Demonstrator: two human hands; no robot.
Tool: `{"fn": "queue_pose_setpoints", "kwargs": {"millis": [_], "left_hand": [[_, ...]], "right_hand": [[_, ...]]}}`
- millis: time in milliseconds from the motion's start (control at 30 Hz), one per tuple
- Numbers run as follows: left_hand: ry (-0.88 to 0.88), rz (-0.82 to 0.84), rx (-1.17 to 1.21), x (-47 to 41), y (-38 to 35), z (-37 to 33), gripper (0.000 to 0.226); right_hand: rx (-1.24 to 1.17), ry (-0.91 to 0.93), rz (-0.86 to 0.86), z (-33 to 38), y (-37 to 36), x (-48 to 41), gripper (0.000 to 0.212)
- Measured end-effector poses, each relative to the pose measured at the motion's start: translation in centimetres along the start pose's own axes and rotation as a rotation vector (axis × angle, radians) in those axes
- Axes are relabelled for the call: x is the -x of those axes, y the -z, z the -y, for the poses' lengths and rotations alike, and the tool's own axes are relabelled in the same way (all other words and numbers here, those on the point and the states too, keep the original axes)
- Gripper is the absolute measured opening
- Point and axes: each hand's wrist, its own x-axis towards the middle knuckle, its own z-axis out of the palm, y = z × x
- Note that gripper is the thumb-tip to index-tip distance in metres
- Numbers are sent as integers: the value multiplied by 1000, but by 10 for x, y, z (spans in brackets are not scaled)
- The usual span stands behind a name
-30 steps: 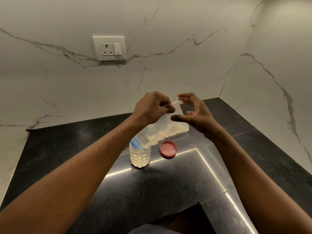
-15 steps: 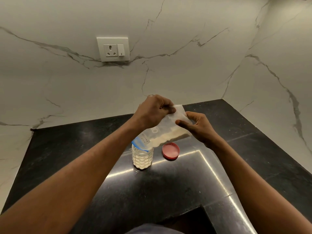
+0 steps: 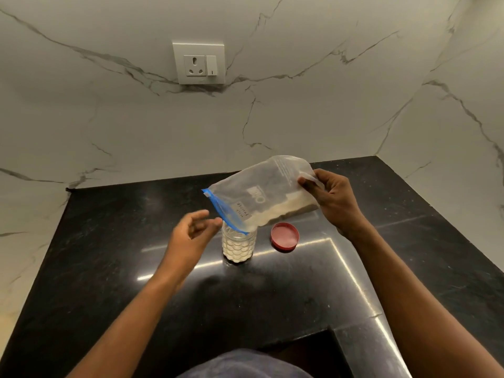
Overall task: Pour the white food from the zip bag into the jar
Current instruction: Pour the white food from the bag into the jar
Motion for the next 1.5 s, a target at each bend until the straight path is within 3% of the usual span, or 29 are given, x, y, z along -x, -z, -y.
{"fn": "queue_pose_setpoints", "kwargs": {"millis": [100, 200, 500, 1500], "left_hand": [[-49, 81, 41, -9, -12, 4, 35], [-84, 41, 76, -25, -16, 4, 11], [-76, 65, 141, -33, -13, 4, 14], [-75, 96, 193, -23, -10, 10, 15]], "right_hand": [[14, 46, 12, 0, -7, 0, 14], [21, 73, 4, -2, -10, 1, 8], [126, 98, -82, 1, -17, -2, 9], [152, 86, -42, 17, -12, 3, 8]]}}
